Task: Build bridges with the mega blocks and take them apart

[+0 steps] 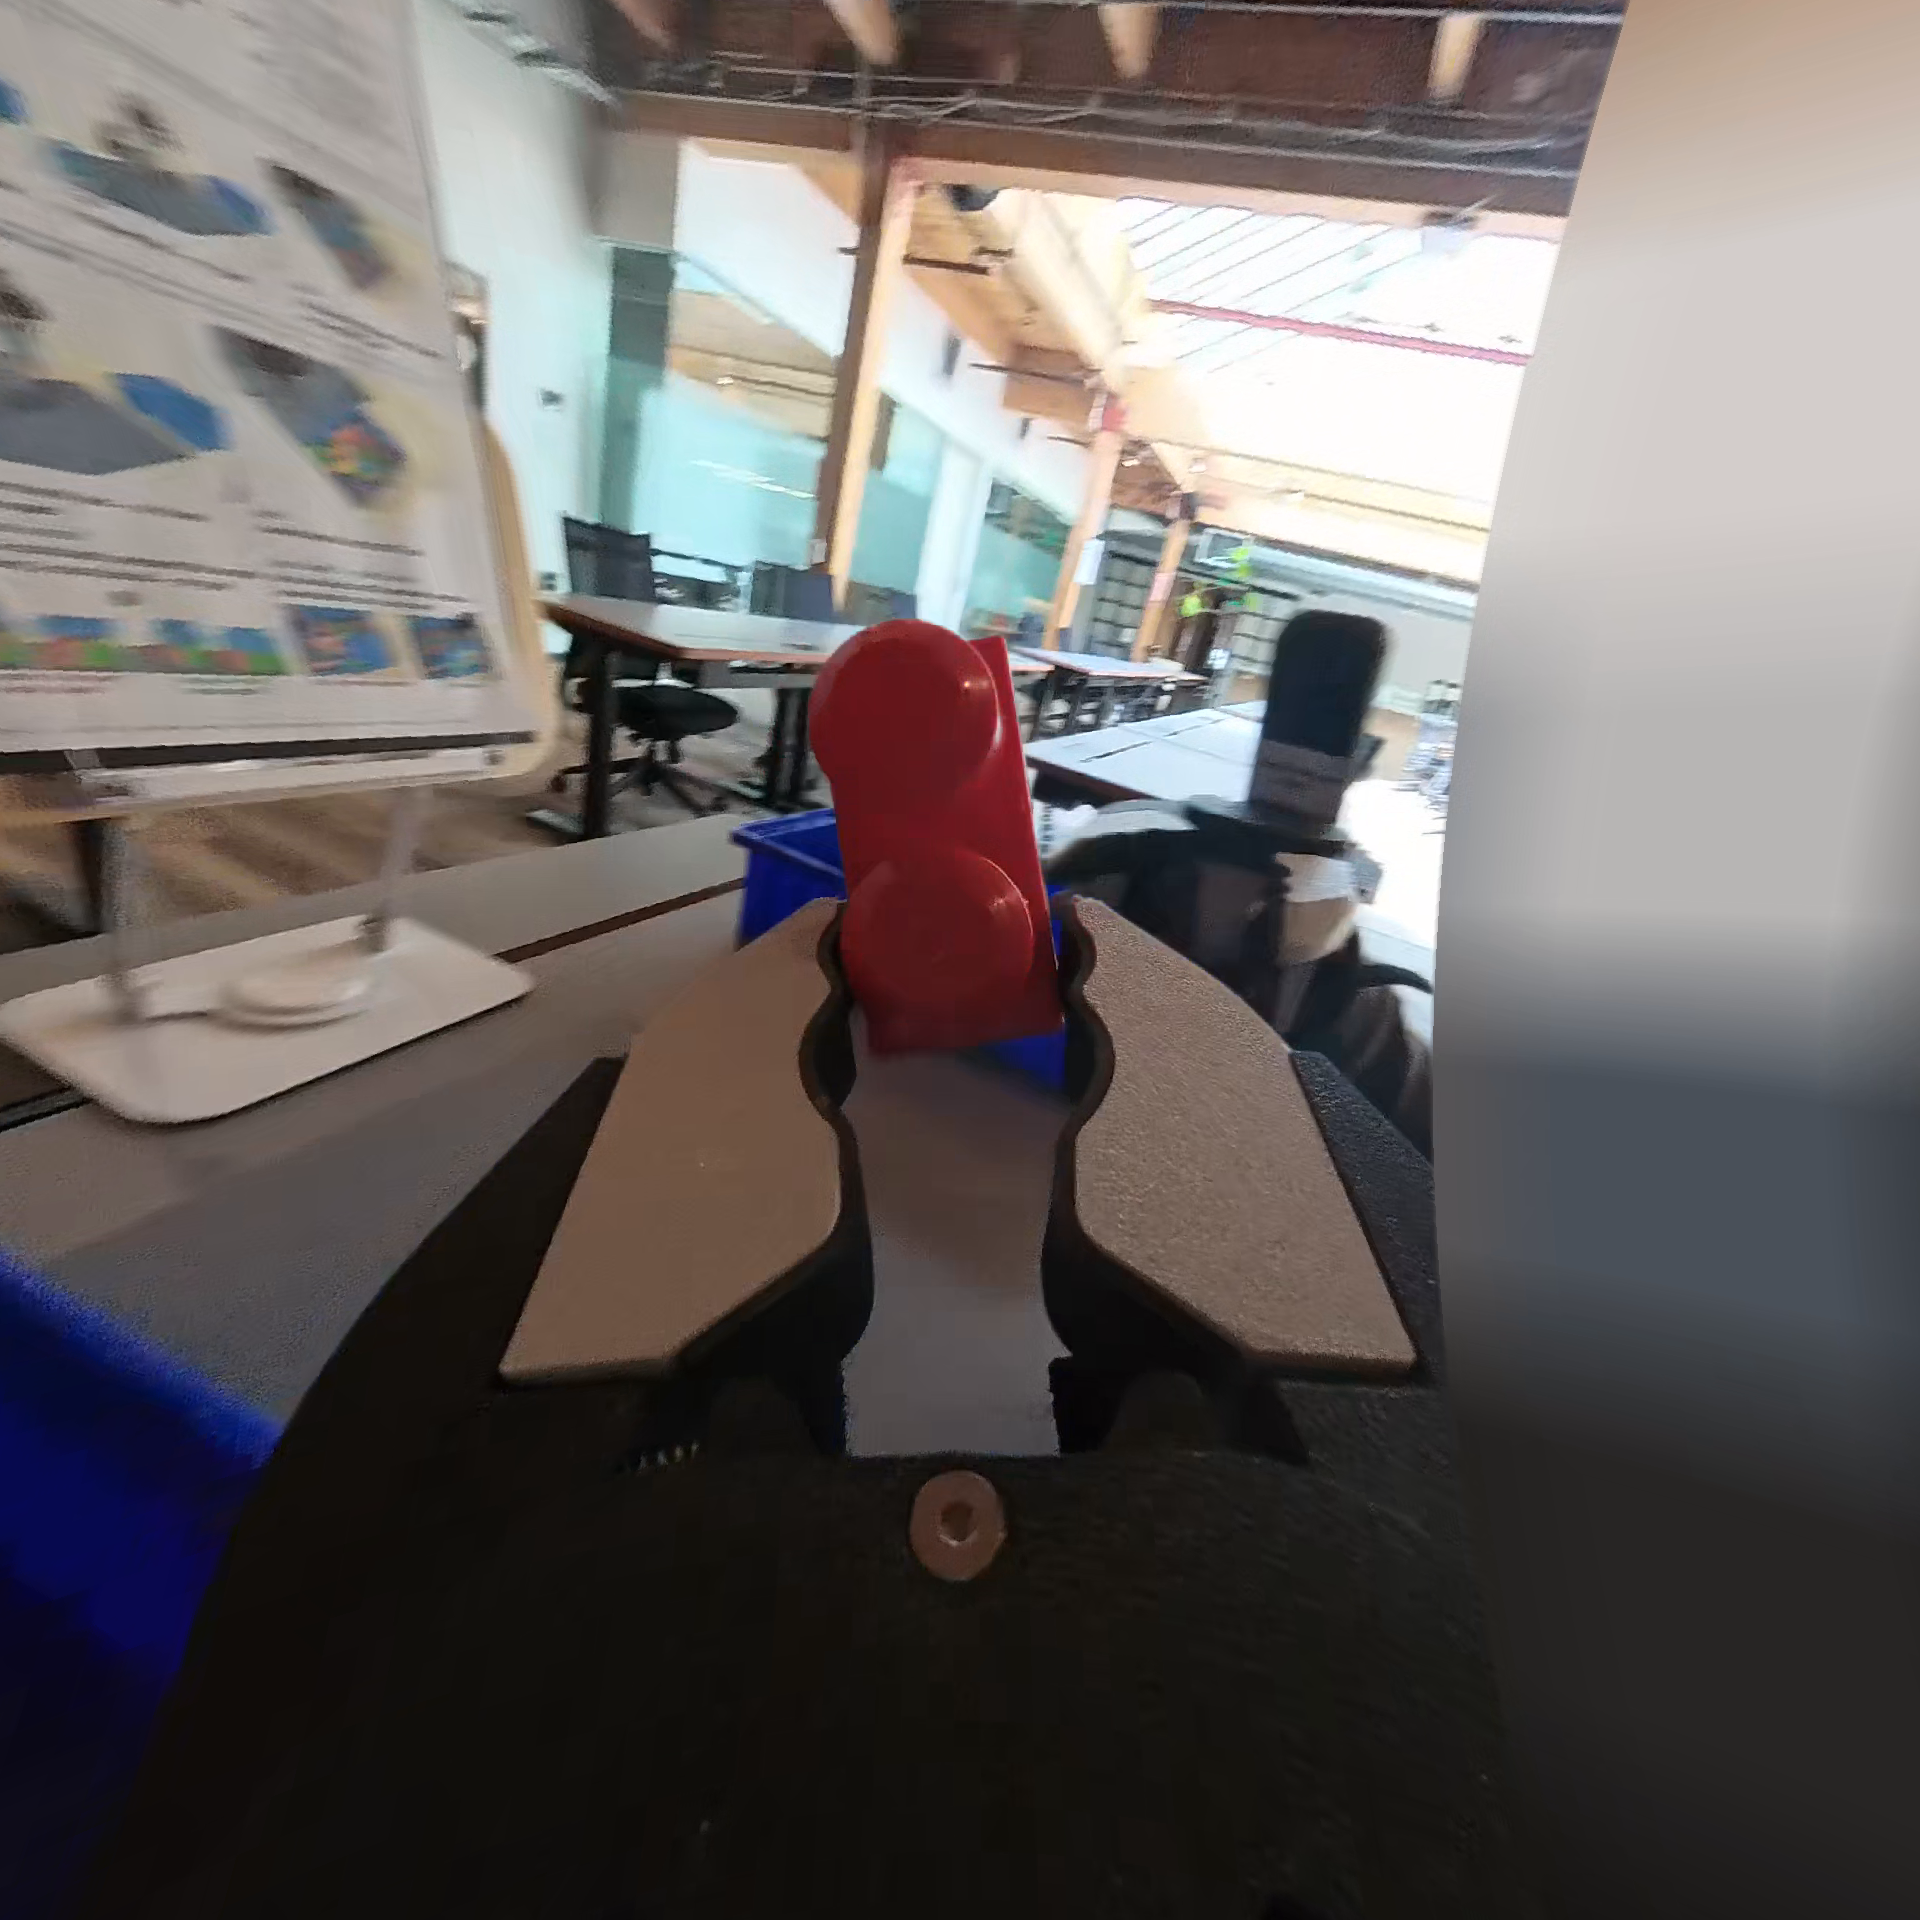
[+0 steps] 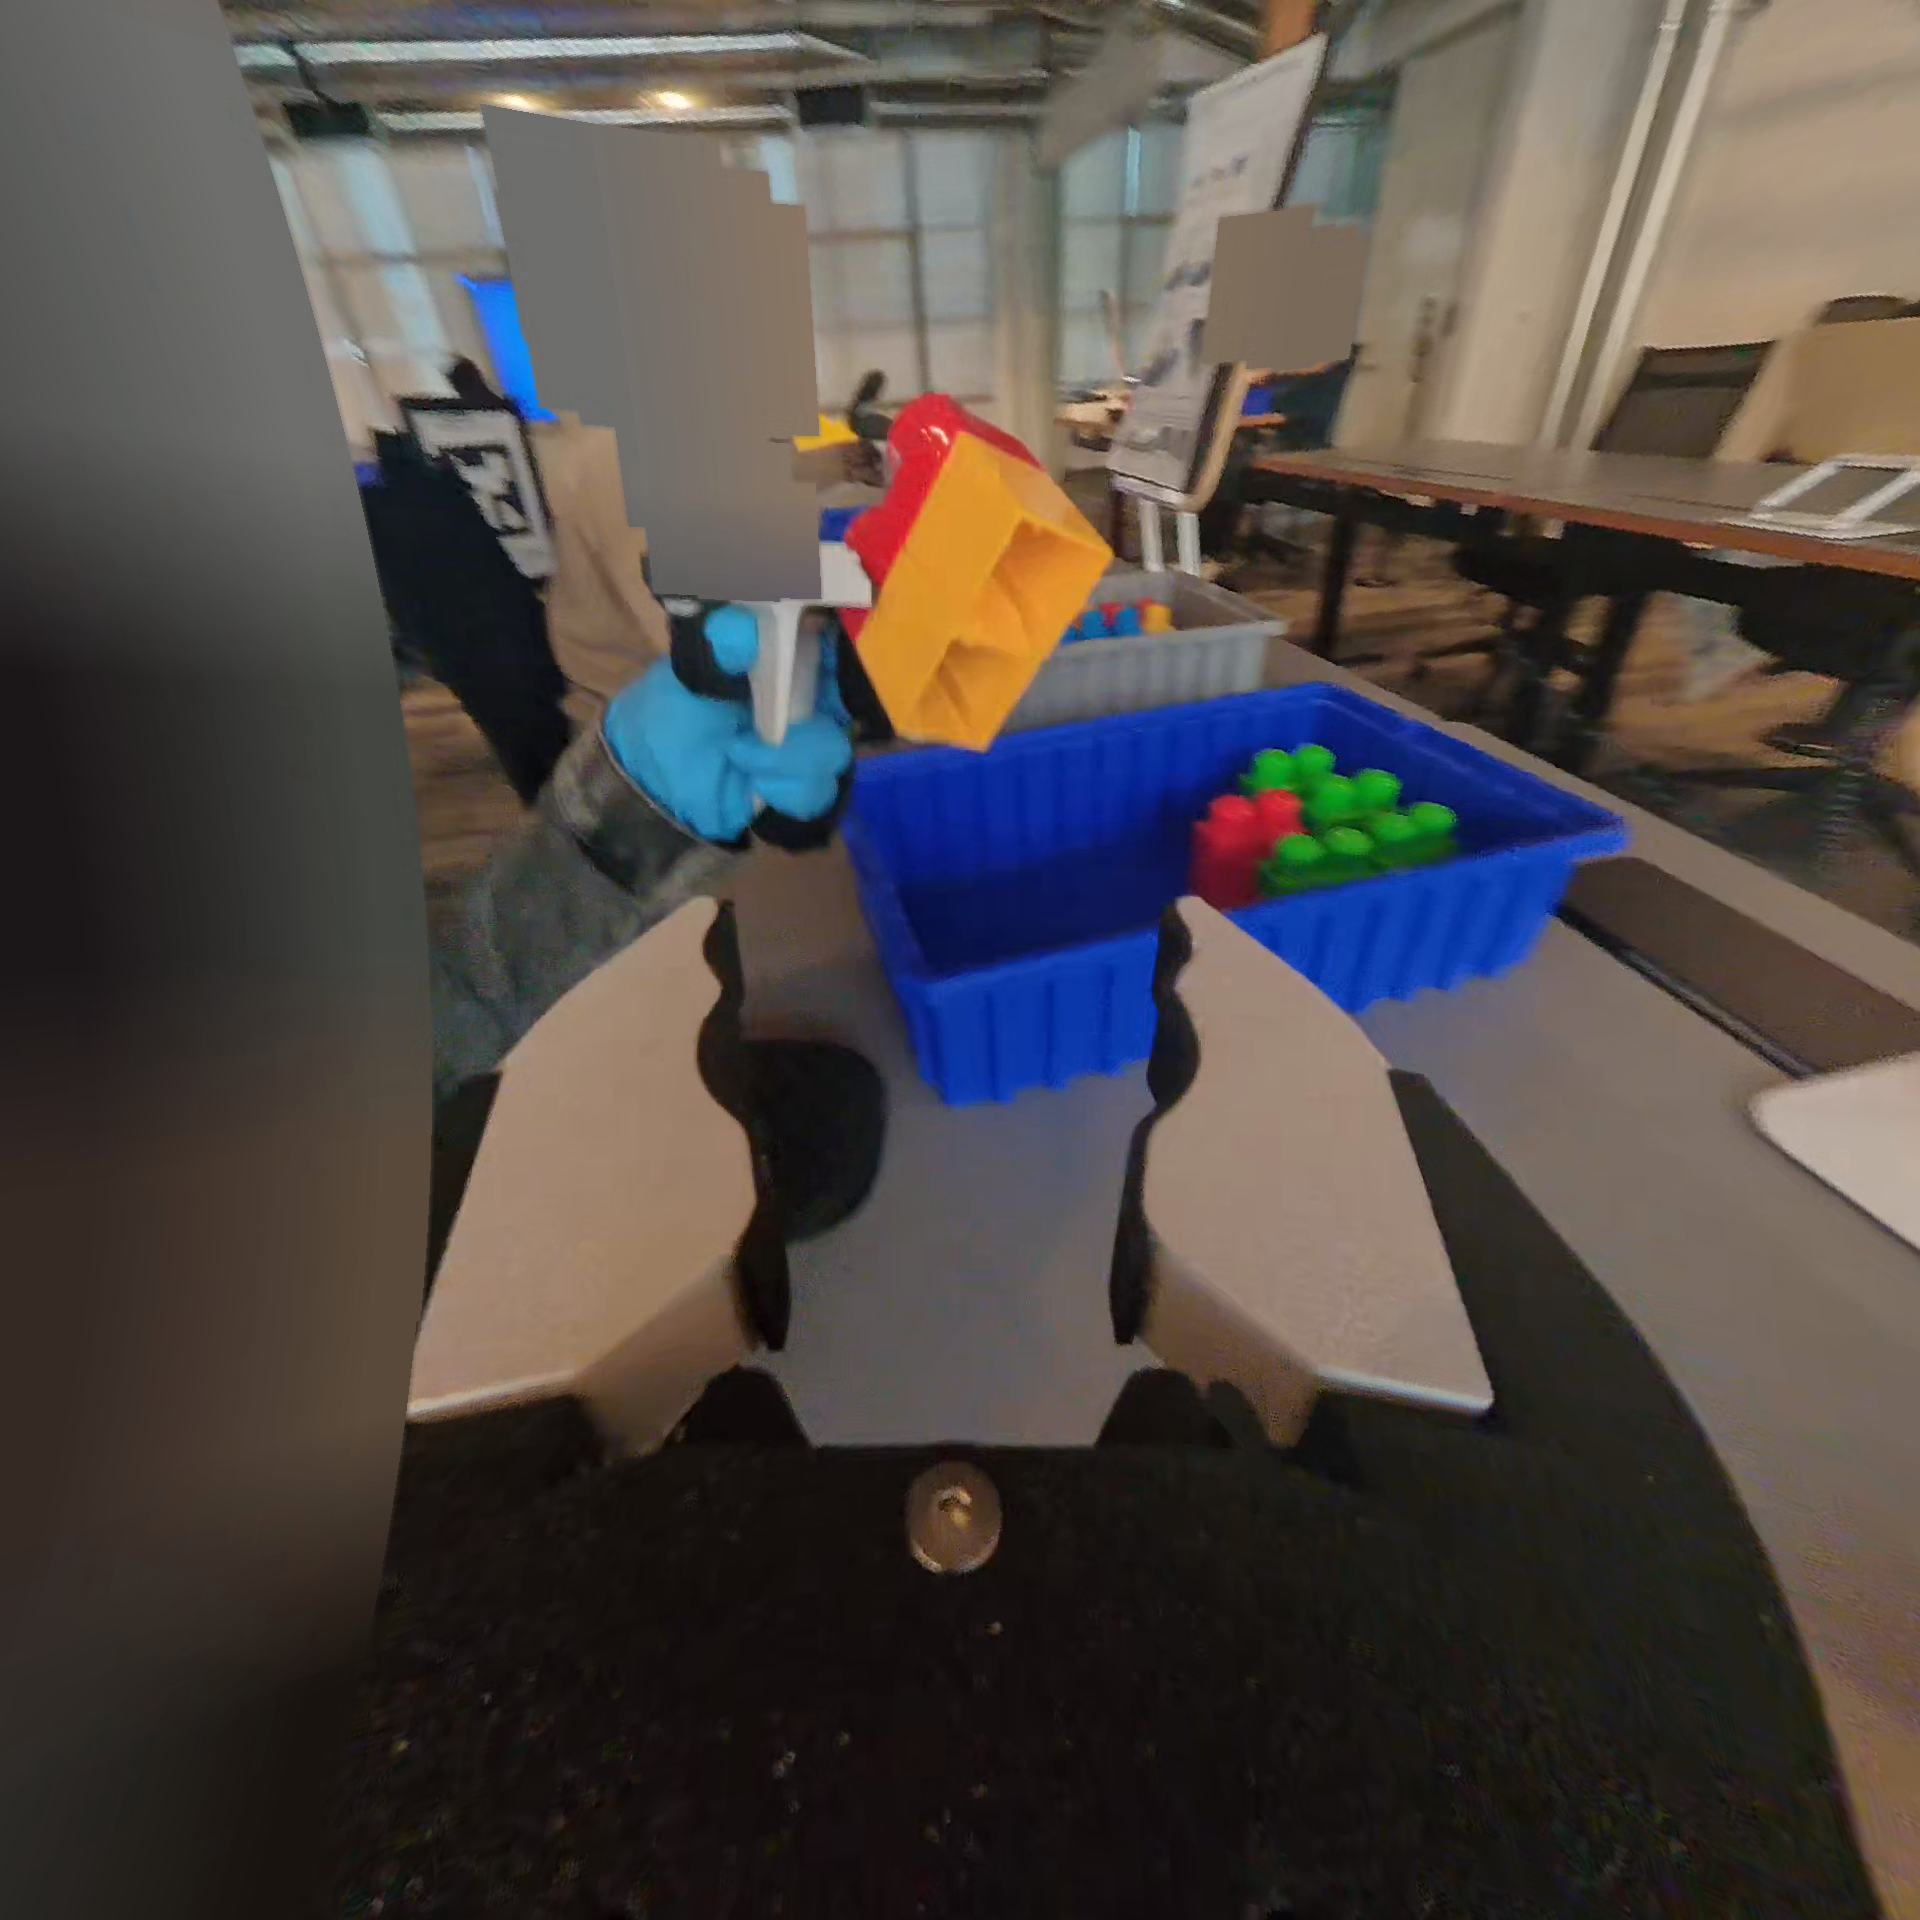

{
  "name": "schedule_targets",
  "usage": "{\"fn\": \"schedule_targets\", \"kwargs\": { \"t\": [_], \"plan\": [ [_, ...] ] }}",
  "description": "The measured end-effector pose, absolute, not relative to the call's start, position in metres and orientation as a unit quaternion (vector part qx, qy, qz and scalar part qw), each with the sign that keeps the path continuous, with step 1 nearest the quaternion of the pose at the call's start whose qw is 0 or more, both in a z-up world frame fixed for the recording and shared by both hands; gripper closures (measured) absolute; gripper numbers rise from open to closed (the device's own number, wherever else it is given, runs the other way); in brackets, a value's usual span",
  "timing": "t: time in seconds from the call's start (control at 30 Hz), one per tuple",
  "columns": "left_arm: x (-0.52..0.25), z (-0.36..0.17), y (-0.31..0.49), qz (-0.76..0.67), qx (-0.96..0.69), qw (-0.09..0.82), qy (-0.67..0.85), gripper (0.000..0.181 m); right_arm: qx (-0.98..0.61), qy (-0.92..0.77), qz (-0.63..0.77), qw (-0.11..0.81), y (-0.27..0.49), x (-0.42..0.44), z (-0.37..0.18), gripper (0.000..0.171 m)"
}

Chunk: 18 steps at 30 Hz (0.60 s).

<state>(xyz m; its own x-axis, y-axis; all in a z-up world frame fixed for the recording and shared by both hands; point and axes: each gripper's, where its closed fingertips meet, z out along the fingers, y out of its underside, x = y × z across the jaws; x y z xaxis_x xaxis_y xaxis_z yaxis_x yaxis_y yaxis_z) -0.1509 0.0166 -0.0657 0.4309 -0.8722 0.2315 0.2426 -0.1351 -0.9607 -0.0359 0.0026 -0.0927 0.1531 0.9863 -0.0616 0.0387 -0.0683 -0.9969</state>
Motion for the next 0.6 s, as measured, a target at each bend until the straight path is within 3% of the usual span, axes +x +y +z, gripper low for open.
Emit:
{"fn": "schedule_targets", "kwargs": {
  "t": [0.2,0.3,0.43,0.6],
  "plan": [
    [-0.101,-0.074,-0.012,-0.514,-0.559,0.577,0.301,0.145,-0.527,-0.428,0.569,0.465,-0.010,-0.080,-0.084,0.093],
    [-0.090,-0.078,-0.018,-0.522,-0.553,0.571,0.308,0.145,-0.508,-0.419,0.595,0.460,-0.015,-0.086,-0.079,0.103],
    [-0.084,-0.079,-0.023,-0.529,-0.542,0.574,0.312,0.145,-0.496,-0.425,0.603,0.458,-0.021,-0.088,-0.080,0.133],
    [-0.084,-0.070,-0.032,-0.542,-0.513,0.594,0.302,0.146,-0.480,-0.441,0.600,0.463,-0.031,-0.086,-0.076,0.135]
  ]
}}
